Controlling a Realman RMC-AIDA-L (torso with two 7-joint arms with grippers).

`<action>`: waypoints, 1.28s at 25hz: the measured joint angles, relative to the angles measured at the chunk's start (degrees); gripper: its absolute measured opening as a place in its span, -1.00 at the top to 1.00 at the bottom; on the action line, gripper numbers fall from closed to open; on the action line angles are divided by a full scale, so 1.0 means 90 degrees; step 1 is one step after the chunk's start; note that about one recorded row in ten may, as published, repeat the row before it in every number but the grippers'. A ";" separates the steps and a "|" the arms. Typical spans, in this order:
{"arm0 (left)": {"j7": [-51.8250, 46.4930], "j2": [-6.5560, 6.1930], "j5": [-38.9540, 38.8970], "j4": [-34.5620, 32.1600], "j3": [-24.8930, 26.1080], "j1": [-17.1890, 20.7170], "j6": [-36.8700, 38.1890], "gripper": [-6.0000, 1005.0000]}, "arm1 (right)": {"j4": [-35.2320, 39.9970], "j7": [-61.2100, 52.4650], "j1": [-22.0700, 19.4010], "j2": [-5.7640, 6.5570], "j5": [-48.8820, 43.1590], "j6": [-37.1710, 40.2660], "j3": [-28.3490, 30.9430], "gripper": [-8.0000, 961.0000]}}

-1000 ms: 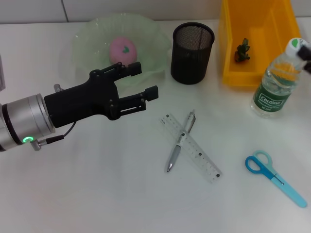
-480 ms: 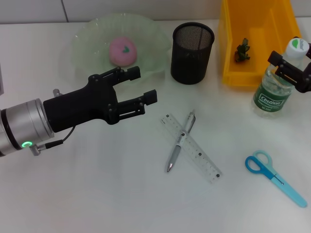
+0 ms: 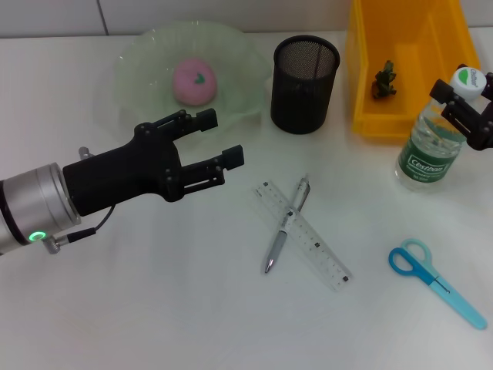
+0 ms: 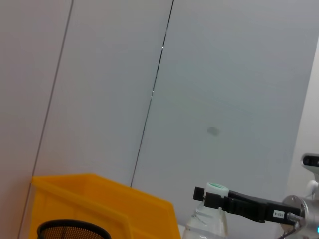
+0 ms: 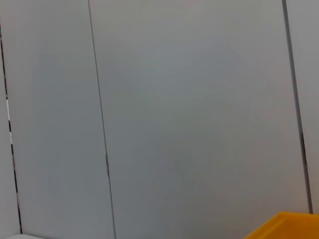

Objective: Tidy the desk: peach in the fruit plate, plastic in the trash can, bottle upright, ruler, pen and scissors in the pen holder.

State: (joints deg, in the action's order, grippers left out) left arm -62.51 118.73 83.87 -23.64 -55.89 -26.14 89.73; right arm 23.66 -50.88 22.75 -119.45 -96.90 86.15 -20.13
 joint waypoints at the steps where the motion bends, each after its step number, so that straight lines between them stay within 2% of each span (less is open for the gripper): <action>1: 0.0000 0.0000 0.0000 0.0000 0.0000 0.0000 0.0000 -0.46 | 0.0000 0.0000 0.0000 0.0000 0.0000 0.0000 0.0000 0.07; 9: 0.0006 -0.0018 -0.0188 -0.0008 0.0000 0.0179 0.0142 -0.46 | -0.0003 -0.0078 0.0019 -0.0009 0.0149 0.0623 0.0052 0.08; 14: 0.0068 -0.0041 -0.0585 -0.0059 0.0077 0.0470 0.0335 -0.46 | -0.0119 -0.0476 0.0300 -0.0003 0.0207 0.0981 -0.0063 0.08; 15: 0.0125 -0.0052 -0.0699 -0.0069 0.0178 0.0606 0.0418 -0.46 | -0.0337 -0.0606 0.0542 0.0002 0.0208 0.1072 -0.0246 0.08; 18: 0.0187 -0.0060 -0.0740 -0.0071 0.0398 0.0753 0.0490 -0.45 | -0.0556 -0.0692 0.0812 0.0002 0.0211 0.1070 -0.0477 0.08; 20: 0.0276 -0.0058 -0.0744 -0.0047 0.0814 0.0948 0.0593 -0.45 | -0.1075 -0.0743 0.1395 -0.0008 0.0211 0.0922 -0.0823 0.08; 21: 0.0276 -0.0058 -0.0744 -0.0047 0.0814 0.0948 0.0593 -0.45 | -0.1075 -0.0743 0.1395 -0.0008 0.0211 0.0922 -0.0823 0.08; 23: 0.0358 -0.0056 -0.0745 -0.0027 0.1149 0.1110 0.0671 -0.45 | -0.1406 -0.0735 0.1784 -0.0014 0.0208 0.0698 -0.0991 0.08; 24: 0.0389 -0.0054 -0.0745 -0.0021 0.1281 0.1181 0.0698 -0.45 | -0.1716 -0.0683 0.2146 -0.0025 0.0186 0.0419 -0.1082 0.08; 25: 0.0421 -0.0043 -0.0745 0.0021 0.1617 0.1312 0.0771 -0.45 | -0.1852 -0.0642 0.2308 -0.0031 0.0165 0.0258 -0.1101 0.08; 26: 0.0450 -0.0040 -0.0746 0.0143 0.1972 0.1398 0.0881 -0.45 | -0.1974 -0.0588 0.2452 -0.0034 0.0152 0.0098 -0.1115 0.08; 29: 0.0484 -0.0040 -0.0746 0.0214 0.2126 0.1418 0.0936 -0.45 | -0.2189 -0.0457 0.2698 -0.0043 0.0142 -0.0211 -0.1150 0.08; 30: 0.0555 -0.0042 -0.0745 0.0312 0.2317 0.1442 0.0996 -0.45 | -0.2416 -0.0295 0.2933 -0.0047 0.0139 -0.0477 -0.1190 0.08; 32: 0.0555 -0.0042 -0.0745 0.0312 0.2317 0.1442 0.0996 -0.45 | -0.2513 -0.0235 0.3028 -0.0048 0.0133 -0.0582 -0.1211 0.08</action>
State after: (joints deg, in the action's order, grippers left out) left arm -57.51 118.35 77.16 -20.83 -35.04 -13.17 98.70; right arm 1.05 -52.99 50.00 -119.88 -95.70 80.91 -31.03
